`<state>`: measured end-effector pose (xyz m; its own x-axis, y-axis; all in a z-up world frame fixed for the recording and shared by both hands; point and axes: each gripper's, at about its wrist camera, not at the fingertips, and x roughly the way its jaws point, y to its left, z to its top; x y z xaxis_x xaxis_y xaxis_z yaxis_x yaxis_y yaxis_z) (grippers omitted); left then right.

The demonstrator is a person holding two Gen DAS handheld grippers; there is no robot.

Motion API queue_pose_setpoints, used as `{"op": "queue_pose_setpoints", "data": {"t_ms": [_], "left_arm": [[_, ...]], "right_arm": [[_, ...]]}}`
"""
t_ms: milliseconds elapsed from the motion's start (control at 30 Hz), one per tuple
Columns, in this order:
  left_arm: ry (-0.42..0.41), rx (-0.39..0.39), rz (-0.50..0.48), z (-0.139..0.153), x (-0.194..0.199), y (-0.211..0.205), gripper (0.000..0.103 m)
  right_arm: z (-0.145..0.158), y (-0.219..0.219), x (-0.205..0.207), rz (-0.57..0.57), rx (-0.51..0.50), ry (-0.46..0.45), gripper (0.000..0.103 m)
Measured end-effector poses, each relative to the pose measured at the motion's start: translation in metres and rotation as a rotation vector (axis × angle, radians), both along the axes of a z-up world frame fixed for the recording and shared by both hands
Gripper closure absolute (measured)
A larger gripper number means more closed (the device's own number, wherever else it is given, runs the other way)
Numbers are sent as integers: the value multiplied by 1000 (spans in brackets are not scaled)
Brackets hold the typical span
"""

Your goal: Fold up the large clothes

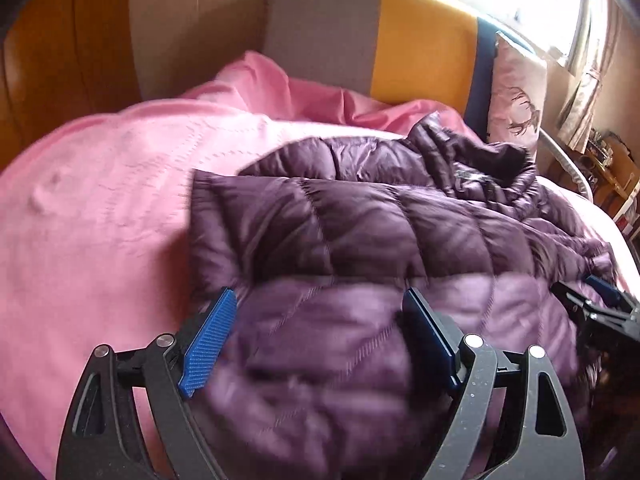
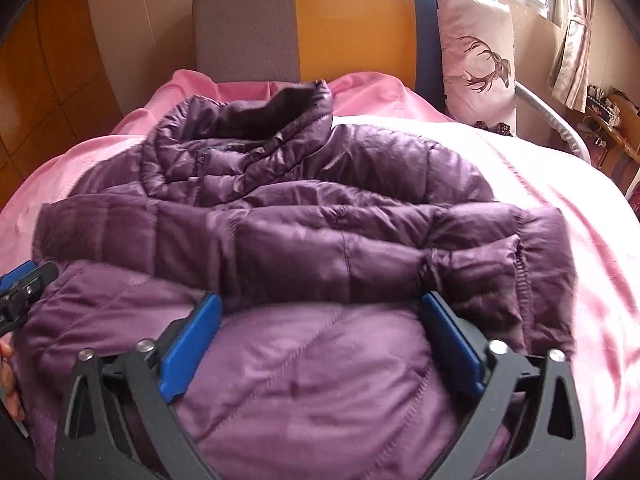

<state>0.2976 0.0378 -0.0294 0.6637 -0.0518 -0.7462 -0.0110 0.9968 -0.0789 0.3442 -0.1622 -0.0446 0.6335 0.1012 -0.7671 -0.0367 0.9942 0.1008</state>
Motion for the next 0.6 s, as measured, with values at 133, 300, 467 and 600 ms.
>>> {"op": "queue_pose_setpoints", "data": {"t_ms": [133,300,467,600], "left_arm": [[-63,25,-10,15,-44,3,15],[-104,72,-33,20,-93,5,15],[-92,47,-30,16,-125,14,15],[-80,37,-22,12,-144,18,15]], "right_arm": [[12,-8,-36,13,38,-15,2],[9,-17,-77,38,13,23,2],[-4,-26,-114,31,8,81,2],[-8,-33,-137,20,16,87,2]]}}
